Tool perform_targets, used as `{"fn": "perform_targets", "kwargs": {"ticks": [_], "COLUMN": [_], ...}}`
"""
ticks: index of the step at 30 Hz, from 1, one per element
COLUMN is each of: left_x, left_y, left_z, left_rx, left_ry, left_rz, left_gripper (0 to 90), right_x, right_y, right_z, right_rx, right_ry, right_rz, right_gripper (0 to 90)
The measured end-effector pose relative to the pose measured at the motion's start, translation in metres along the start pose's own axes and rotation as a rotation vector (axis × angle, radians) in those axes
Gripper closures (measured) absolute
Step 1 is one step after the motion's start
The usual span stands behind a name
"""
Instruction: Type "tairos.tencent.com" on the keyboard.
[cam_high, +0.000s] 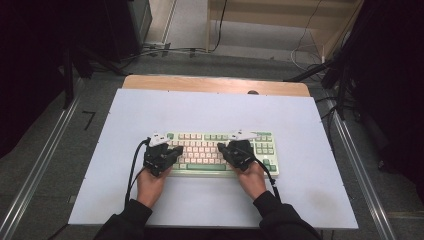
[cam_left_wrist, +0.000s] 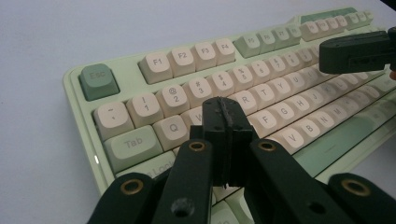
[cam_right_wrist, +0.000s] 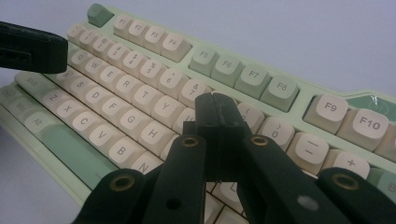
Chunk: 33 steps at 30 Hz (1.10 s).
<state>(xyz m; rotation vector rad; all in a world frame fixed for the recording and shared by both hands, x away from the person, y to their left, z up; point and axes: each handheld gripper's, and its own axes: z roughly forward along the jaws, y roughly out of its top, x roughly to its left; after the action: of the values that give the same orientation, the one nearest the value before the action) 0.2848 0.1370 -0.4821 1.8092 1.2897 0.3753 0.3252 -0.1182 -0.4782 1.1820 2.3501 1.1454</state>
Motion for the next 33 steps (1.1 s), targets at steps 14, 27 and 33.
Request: {"fn": "perform_targets", "kwargs": {"ticks": [14,27,33], "left_x": [-0.008,-0.018,-0.022], "left_y": [0.010,0.014,0.014], "left_z": [0.011,0.025,0.033], "left_rx": [-0.010,0.003,0.023], "left_ry": [-0.016,-0.022,-0.011], "left_rz": [0.005,0.021,0.038], "left_gripper": [90.0,90.0,90.0], "right_x": [-0.001,-0.006,-0.007], "right_y": [0.000,0.001,0.001], "right_z": [-0.005,-0.011,-0.011], "right_rx": [-0.008,-0.027,-0.029], "right_ry": [-0.002,-0.005,-0.003], "right_rz": [-0.002,0.013,0.020], "right_gripper": [87.4,87.4,87.4]}}
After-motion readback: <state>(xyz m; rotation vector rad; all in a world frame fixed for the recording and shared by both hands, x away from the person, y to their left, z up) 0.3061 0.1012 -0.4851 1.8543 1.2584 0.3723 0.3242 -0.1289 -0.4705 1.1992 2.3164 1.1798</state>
